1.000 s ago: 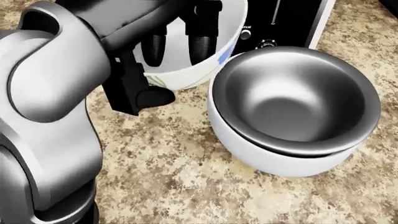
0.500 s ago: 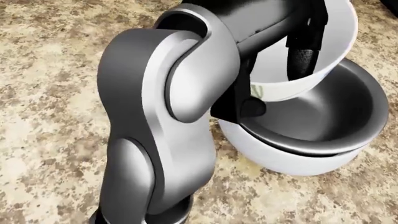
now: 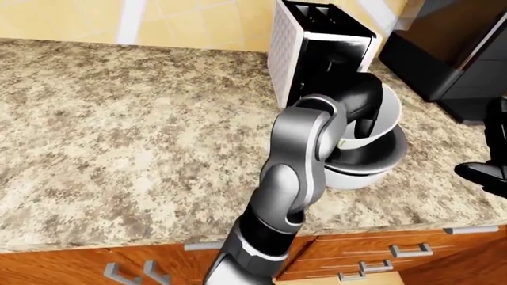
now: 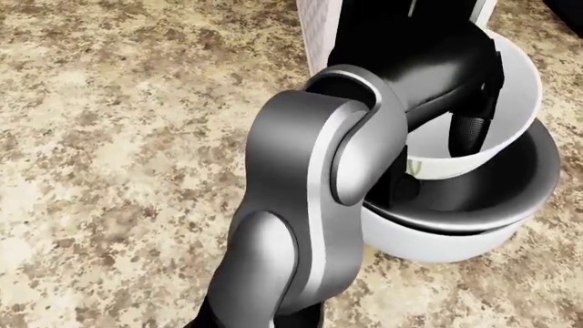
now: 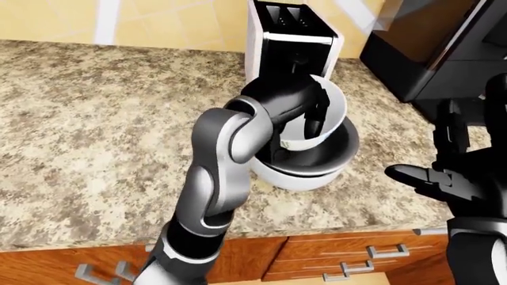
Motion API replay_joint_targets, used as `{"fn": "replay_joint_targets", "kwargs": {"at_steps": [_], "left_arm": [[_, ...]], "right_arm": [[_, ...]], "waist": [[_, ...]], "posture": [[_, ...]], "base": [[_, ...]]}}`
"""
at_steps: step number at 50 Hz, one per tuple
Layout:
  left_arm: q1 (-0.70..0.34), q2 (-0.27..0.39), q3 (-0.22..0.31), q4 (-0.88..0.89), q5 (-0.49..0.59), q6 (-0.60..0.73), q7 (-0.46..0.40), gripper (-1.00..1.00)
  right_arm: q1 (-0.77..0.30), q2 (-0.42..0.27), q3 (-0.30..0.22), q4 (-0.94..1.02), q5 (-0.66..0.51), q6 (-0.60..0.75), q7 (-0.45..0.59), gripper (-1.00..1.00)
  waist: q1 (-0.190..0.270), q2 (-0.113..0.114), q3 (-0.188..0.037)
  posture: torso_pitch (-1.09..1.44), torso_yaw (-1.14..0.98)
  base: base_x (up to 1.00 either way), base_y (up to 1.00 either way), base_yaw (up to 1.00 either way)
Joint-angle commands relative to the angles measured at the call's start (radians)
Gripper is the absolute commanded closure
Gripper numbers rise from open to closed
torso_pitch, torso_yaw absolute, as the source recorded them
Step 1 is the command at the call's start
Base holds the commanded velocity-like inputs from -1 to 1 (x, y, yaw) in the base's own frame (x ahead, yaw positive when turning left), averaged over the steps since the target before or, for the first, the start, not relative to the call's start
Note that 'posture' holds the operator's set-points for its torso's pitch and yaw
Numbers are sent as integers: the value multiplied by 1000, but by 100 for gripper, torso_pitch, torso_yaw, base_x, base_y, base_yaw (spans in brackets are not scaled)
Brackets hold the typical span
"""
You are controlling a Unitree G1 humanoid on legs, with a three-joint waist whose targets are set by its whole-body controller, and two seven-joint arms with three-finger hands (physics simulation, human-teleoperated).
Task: Stack the bowls from largest to smallest.
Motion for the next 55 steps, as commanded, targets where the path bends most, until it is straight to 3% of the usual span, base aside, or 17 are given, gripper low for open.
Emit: {"fn": "replay_joint_targets", "kwargs": {"at_steps": [1, 5, 18, 27, 36, 48, 55], "left_arm": [[-28, -10, -6, -24, 0, -12, 31, 100], [-25, -15, -10, -19, 4, -18, 35, 100], [-22, -37, -17, -22, 14, -26, 25, 25], [-22, -40, -16, -32, 18, -33, 18, 4], [-5, -56, -30, -96, 57, -40, -29, -8], [44, -107, -48, -242, 138, -73, -139, -5], [103, -75, -44, -383, 149, -101, -219, 0]], "right_arm": [[-13, -16, -13, -25, -6, -34, 9, -100], [-15, -14, -10, -21, -10, -36, 12, -100], [-24, -18, -2, -11, -15, -38, 8, -100], [-29, -19, 6, -12, -22, -38, 4, -100], [-32, -31, -9, -32, 7, -20, -16, -100], [-37, -63, -35, -99, 80, 30, -81, -100], [-60, -131, -71, -128, 166, 74, -146, -100]], "waist": [[0, -10, -20], [0, -9, -21], [-1, -10, -20], [0, -11, -20], [1, -13, -19], [3, -17, -18], [3, -17, -14]], "posture": [[0, 0], [0, 0], [0, 0], [0, 0], [0, 0], [0, 0], [0, 0]], "base": [[0, 0, 0], [0, 0, 0], [0, 0, 0], [0, 0, 0], [0, 0, 0], [0, 0, 0], [0, 0, 0]]}}
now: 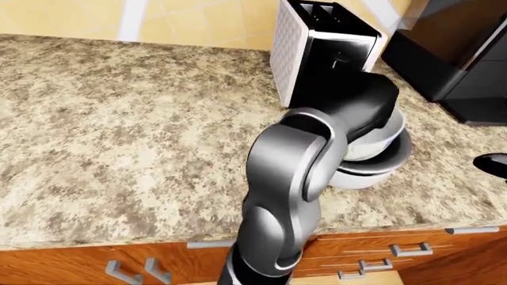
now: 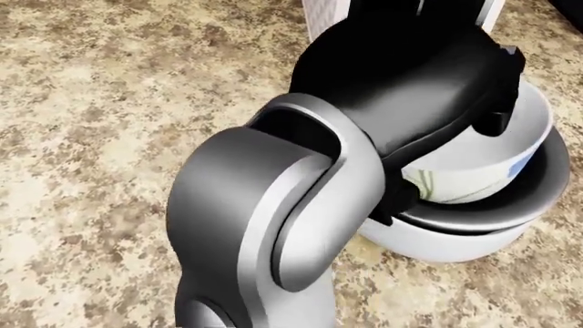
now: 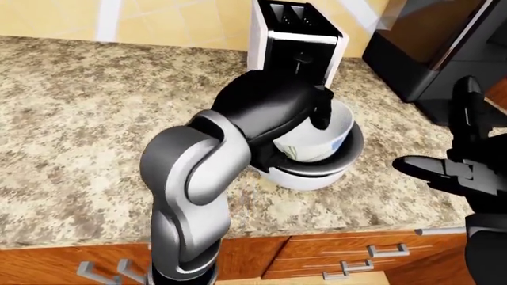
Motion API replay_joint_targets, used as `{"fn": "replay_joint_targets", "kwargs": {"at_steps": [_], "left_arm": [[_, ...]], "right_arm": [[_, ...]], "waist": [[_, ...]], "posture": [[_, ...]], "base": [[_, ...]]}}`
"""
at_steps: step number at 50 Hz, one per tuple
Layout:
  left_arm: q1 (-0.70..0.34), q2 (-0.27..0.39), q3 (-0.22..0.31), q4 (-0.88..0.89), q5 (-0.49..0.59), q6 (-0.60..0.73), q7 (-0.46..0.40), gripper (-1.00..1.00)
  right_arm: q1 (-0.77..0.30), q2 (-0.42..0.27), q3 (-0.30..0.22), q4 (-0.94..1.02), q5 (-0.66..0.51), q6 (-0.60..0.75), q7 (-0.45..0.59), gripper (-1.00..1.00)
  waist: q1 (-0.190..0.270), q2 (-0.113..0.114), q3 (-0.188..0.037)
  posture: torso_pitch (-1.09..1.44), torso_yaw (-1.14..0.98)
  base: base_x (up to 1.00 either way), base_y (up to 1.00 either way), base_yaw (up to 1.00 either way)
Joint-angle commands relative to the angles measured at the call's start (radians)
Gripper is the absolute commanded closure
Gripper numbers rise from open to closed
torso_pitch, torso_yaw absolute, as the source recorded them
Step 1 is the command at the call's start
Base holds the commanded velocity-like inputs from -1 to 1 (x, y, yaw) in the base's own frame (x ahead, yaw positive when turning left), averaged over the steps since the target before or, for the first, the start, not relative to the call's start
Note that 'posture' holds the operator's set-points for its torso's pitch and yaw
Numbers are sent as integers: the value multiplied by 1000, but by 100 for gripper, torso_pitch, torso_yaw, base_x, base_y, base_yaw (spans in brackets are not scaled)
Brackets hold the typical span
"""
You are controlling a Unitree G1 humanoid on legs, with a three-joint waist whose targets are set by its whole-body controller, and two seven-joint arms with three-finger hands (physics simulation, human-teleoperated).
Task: Stack the bowls from largest to smallest.
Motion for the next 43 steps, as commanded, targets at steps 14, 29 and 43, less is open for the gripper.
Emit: {"fn": "replay_joint_targets", "kwargs": {"at_steps": [14, 29, 43], "left_arm": [[-55, 332, 191, -211, -225, 114, -44, -1], [13, 839, 427, -6, -644, 149, 269, -16], [212, 996, 611, -2, -841, 141, 611, -36]], "right_arm": [[-51, -206, -113, -9, 195, 39, -117, -100], [-29, -250, -186, 106, 113, 19, 26, -100], [31, -206, -277, 176, -1, -23, 222, -100]], "waist": [[3, 5, -8], [-3, 34, -5], [-7, 48, -6]], "posture": [[0, 0], [0, 0], [0, 0]], "base": [[0, 0, 0], [0, 0, 0], [0, 0, 0]]}}
